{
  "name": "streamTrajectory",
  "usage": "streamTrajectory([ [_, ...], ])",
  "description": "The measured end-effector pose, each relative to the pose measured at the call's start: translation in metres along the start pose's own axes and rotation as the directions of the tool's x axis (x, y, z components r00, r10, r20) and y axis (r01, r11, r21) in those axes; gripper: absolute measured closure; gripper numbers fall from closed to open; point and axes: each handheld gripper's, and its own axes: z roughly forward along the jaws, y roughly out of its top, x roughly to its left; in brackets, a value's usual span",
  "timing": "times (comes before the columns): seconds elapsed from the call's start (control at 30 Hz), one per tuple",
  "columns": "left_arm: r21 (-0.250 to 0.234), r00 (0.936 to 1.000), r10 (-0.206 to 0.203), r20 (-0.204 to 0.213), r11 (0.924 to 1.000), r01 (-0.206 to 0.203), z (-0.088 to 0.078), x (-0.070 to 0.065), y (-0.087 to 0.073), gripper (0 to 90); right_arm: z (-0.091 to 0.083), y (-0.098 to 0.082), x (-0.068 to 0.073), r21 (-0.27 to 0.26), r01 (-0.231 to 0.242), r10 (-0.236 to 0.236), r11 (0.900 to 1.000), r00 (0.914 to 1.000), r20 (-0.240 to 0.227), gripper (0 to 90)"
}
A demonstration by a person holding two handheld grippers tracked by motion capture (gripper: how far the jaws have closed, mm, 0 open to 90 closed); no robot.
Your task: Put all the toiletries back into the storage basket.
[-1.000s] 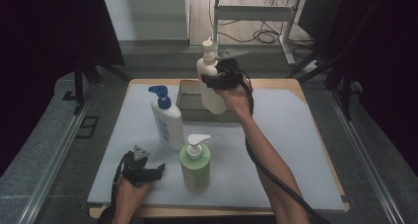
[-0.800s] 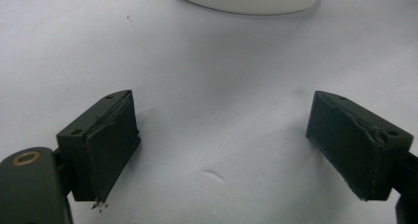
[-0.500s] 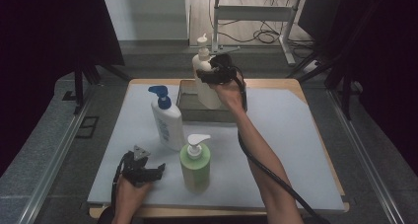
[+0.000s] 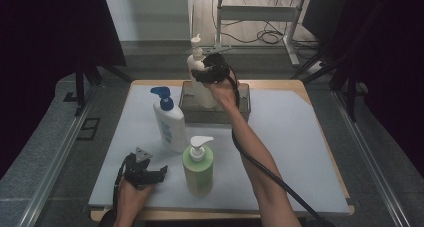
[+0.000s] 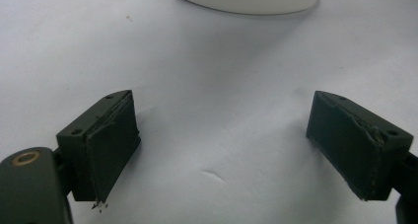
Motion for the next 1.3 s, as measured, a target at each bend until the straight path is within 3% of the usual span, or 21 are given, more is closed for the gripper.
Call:
streamTrajectory([
  [0.47, 0.001, 1.0000, 0.000, 0.000, 1.0000, 0.000, 0.000, 0.000, 0.000, 11.7, 0.016, -0.008, 0.008, 0.015, 0.019, -0.019, 1.000, 0.9998, 0.003, 39.0],
  [0.9, 0.001, 1.0000, 0.001, 0.000, 1.0000, -0.001, 0.000, 0.000, 0.000, 11.7, 0.011, -0.024, 0.009, 0.040, -0.029, 0.029, 0.999, 0.9995, -0.012, 38.9],
  [1.3, -0.001, 1.0000, 0.000, -0.001, 1.0000, 0.000, 0.000, 0.000, 0.000, 11.7, 0.005, -0.038, 0.007, 0.071, -0.044, 0.045, 0.997, 0.9989, -0.012, 38.9],
])
